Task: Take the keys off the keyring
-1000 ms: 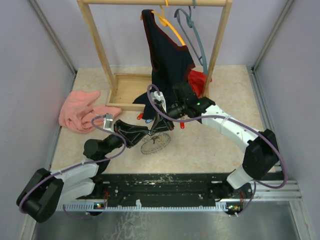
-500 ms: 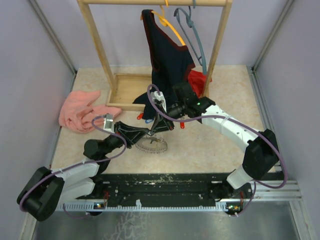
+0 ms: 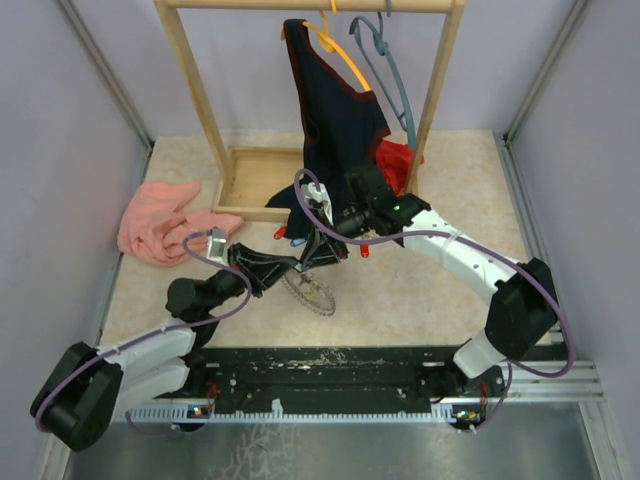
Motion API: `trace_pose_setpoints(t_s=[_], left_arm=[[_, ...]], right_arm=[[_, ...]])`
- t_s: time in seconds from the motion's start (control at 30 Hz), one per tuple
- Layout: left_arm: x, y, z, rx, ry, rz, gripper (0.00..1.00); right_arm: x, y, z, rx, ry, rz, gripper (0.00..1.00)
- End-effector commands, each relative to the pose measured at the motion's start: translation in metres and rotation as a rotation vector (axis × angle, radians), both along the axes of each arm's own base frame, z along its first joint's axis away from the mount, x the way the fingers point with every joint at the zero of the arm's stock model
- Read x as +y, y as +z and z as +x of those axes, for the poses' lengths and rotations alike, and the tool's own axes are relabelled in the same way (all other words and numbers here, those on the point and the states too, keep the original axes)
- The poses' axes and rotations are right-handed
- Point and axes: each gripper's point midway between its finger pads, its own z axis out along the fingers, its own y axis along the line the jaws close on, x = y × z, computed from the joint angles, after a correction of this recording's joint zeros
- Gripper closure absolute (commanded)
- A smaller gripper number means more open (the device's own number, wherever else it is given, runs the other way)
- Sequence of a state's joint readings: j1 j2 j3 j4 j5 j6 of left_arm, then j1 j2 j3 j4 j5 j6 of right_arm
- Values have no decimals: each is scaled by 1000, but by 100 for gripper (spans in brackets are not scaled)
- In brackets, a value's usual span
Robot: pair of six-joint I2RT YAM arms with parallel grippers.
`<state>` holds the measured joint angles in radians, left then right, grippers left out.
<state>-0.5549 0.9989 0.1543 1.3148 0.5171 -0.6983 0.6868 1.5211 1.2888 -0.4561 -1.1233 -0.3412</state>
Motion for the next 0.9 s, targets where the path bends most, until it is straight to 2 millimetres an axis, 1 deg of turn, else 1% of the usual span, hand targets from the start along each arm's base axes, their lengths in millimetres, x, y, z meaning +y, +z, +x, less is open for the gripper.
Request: trace_pose_setpoints(t_s=[0.0, 0.07, 0.27, 0.37, 0.43, 0.63, 0.87], left_arm=[[2, 17, -1, -54, 13, -24, 100], [2, 17, -2, -56, 16, -22, 100], [2, 17, -1, -65, 22, 12, 100], [-1, 18, 2, -77, 26, 63, 100], [-2, 16, 6, -75, 39, 111, 100], [-1, 22, 10, -104, 67, 191, 100], [-4, 23, 12, -90, 57, 254, 100]], right_arm=[[0, 21, -2, -86, 19, 65, 75], [0, 19, -1, -87, 16, 60, 72], [0, 15, 0, -101, 14, 54, 55], [1, 11, 1, -113, 6, 48, 50], [2, 9, 1, -119, 7, 43, 50], [8, 3, -4, -143, 14, 28, 50], [9, 10, -11, -126, 48, 57, 56]])
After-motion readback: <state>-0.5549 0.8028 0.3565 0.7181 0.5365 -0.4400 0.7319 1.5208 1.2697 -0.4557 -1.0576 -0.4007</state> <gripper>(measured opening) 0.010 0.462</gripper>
